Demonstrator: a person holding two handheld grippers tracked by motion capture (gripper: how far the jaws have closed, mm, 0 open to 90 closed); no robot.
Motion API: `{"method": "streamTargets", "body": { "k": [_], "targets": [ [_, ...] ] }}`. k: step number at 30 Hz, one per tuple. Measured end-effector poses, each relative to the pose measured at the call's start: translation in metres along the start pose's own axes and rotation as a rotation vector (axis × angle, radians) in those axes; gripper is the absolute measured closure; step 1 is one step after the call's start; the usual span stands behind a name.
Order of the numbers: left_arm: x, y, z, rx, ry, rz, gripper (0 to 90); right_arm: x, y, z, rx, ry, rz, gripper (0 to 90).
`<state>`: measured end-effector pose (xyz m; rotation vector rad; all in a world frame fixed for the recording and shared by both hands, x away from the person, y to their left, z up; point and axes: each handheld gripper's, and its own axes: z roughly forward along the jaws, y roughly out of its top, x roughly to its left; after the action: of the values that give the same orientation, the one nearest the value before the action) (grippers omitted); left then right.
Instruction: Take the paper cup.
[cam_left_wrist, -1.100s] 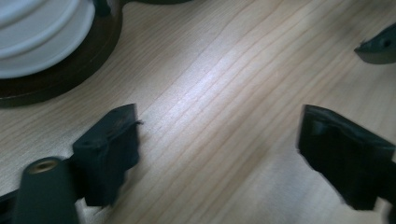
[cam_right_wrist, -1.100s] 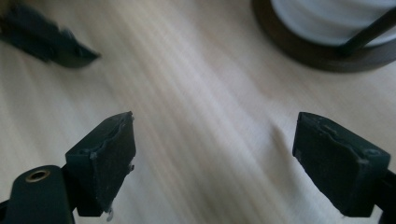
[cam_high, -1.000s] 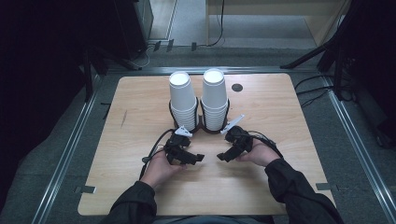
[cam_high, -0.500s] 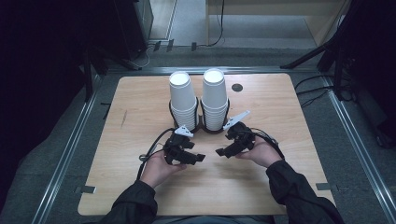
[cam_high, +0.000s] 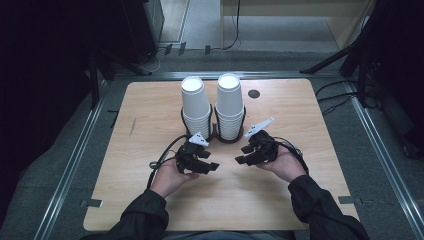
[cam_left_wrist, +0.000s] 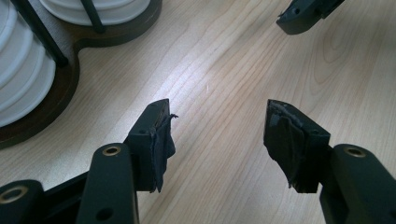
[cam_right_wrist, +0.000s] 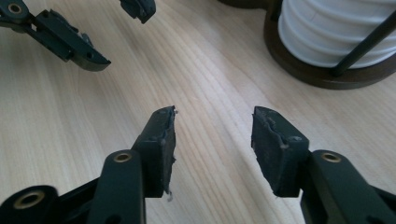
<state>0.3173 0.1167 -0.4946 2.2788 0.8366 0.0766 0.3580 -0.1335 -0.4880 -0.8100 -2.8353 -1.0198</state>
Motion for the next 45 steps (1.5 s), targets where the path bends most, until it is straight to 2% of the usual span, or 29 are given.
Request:
{"method": "streamTargets", "body": {
  "k": [1, 3, 6, 10, 14, 18, 21, 25, 27, 29, 30, 32, 33, 35, 36, 37, 40, 41, 45],
  "targets": [
    [0.0, 0.0, 0.0, 0.0, 0.0, 0.0, 42.1, 0.0, 0.0, 0.001, 0.007, 0.002, -0.001, 50.0],
    [-0.001, 0.0, -0.002, -0.034, -0.028, 0.02, 42.3, 0.001, -0.001, 0.002, 0.017, 0.013, -0.014, 48.8],
    [-0.002, 0.001, -0.004, -0.038, -0.025, 0.026, 42.4, 0.003, -0.001, 0.002, 0.019, 0.009, -0.038, 48.6],
    [-0.001, 0.002, -0.003, -0.036, -0.023, 0.02, 43.5, 0.004, 0.0, -0.001, 0.013, 0.004, -0.037, 43.7],
    [0.003, 0.003, -0.002, -0.049, -0.033, -0.02, 43.1, 0.001, 0.001, -0.004, 0.005, 0.001, 0.013, 37.3],
    [0.006, 0.003, -0.002, -0.061, -0.038, -0.029, 43.7, -0.001, 0.0, -0.007, 0.005, -0.001, 0.031, 38.2],
    [0.009, 0.005, -0.002, -0.07, -0.026, -0.035, 46.4, -0.002, 0.0, -0.01, -0.008, 0.009, 0.025, 39.0],
    [0.015, 0.007, -0.003, -0.052, -0.018, -0.044, 52.5, -0.001, 0.002, -0.019, -0.026, 0.016, 0.03, 38.5],
    [0.017, 0.009, -0.005, -0.066, -0.029, -0.058, 55.7, -0.001, 0.0, -0.025, -0.056, 0.013, 0.035, 38.8],
    [0.017, 0.011, -0.006, -0.072, -0.026, -0.06, 61.6, -0.002, 0.0, -0.029, -0.065, 0.016, 0.045, 40.9],
    [0.017, 0.013, -0.006, -0.071, -0.031, -0.06, 67.4, -0.002, 0.001, -0.03, -0.062, 0.016, 0.039, 42.0],
    [0.014, 0.018, -0.006, -0.083, -0.05, -0.066, 71.7, -0.001, 0.004, -0.032, -0.047, 0.011, 0.012, 42.4],
    [0.012, 0.019, -0.006, -0.085, -0.044, -0.051, 72.1, -0.001, 0.006, -0.034, -0.05, 0.007, 0.007, 42.4],
    [0.008, 0.023, -0.005, -0.082, -0.007, -0.014, 72.5, -0.001, 0.009, -0.037, -0.067, 0.009, 0.007, 42.4],
    [0.008, 0.025, -0.004, -0.082, -0.008, -0.003, 73.1, -0.002, 0.01, -0.038, -0.07, 0.011, 0.009, 42.4],
    [0.008, 0.027, -0.004, -0.082, -0.003, -0.006, 73.6, -0.004, 0.012, -0.039, -0.072, 0.008, 0.002, 42.3],
    [0.011, 0.033, -0.004, -0.089, -0.022, -0.043, 77.8, -0.008, 0.017, -0.043, -0.061, -0.005, 0.009, 40.5],
    [0.01, 0.035, -0.004, -0.091, -0.011, -0.046, 79.1, -0.01, 0.02, -0.045, -0.067, -0.008, 0.015, 40.0],
    [0.008, 0.047, -0.006, -0.107, 0.028, -0.024, 83.3, -0.017, 0.029, -0.054, -0.074, -0.029, 0.022, 36.6]
  ]
}}
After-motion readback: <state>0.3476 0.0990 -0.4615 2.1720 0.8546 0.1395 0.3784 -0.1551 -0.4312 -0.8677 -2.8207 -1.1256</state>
